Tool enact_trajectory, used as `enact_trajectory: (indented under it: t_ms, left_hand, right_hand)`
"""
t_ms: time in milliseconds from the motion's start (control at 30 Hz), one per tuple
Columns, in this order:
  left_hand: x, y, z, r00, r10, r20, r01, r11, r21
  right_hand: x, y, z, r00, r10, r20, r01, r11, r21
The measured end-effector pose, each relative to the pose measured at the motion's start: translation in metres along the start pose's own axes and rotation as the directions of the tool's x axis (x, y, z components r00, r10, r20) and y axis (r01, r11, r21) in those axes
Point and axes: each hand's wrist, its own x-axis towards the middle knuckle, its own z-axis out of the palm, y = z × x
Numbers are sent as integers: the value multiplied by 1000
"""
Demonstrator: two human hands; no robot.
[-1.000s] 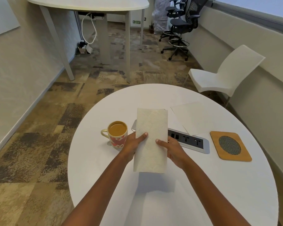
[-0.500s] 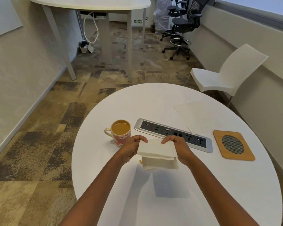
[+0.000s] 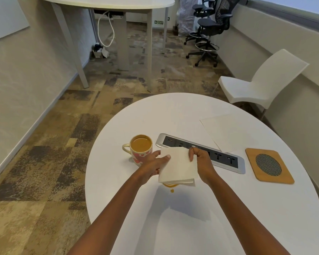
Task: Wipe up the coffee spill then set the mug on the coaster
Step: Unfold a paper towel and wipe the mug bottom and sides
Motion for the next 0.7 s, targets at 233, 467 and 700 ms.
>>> enact_trajectory:
  t_ms: [233,467,700]
  left_hand:
    - [1,7,-8,993,119,-3,-119,992,-46]
    - [10,26,-16,981,169,-98,-166,985,37]
    - [14,40,-54,761,512,-400,-368,847,384]
  right_hand:
    - [9,-4,3,980,74,187,-158,858,489]
    - [12,-12,24,944,148,295,-257,892,372]
    - [37,-32,45,999,6,-32,2,969,247]
